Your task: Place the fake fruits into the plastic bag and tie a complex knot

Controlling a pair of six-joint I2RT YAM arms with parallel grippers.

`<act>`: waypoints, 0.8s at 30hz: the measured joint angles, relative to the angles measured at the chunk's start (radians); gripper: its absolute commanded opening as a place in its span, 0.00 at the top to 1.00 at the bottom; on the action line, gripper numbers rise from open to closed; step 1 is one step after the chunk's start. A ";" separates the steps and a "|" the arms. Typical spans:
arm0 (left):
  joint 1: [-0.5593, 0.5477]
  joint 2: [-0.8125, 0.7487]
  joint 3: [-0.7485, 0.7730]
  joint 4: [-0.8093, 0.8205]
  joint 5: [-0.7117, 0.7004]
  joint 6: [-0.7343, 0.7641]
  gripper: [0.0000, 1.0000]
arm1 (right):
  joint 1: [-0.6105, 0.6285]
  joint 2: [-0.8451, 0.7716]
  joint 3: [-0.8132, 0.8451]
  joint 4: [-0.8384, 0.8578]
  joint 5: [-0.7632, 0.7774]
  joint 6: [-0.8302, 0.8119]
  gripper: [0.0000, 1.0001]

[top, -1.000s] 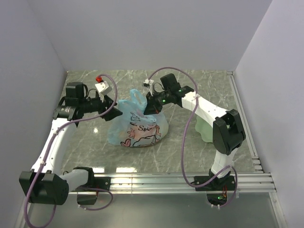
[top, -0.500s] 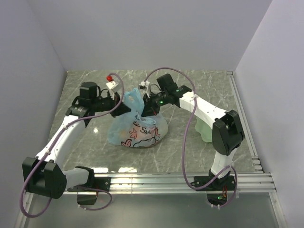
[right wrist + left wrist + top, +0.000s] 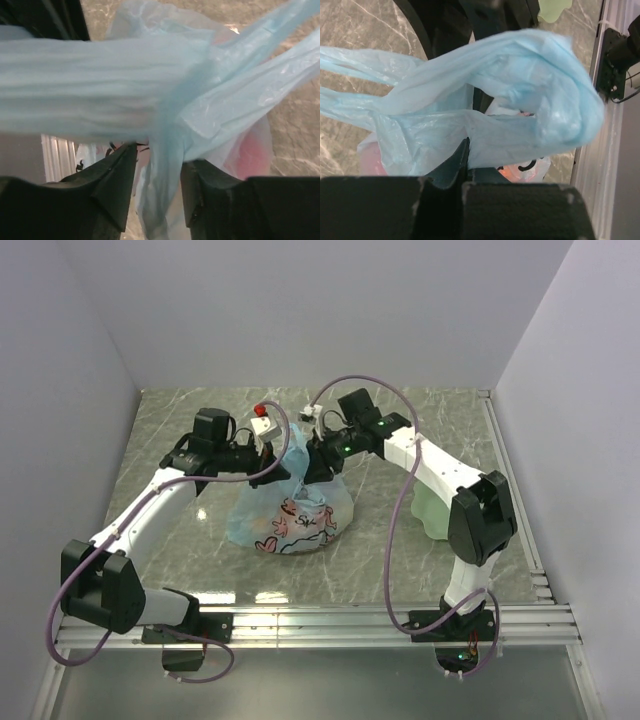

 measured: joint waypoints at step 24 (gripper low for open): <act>0.101 0.016 0.087 -0.134 0.024 0.203 0.27 | -0.072 -0.016 -0.032 0.033 -0.111 -0.091 1.00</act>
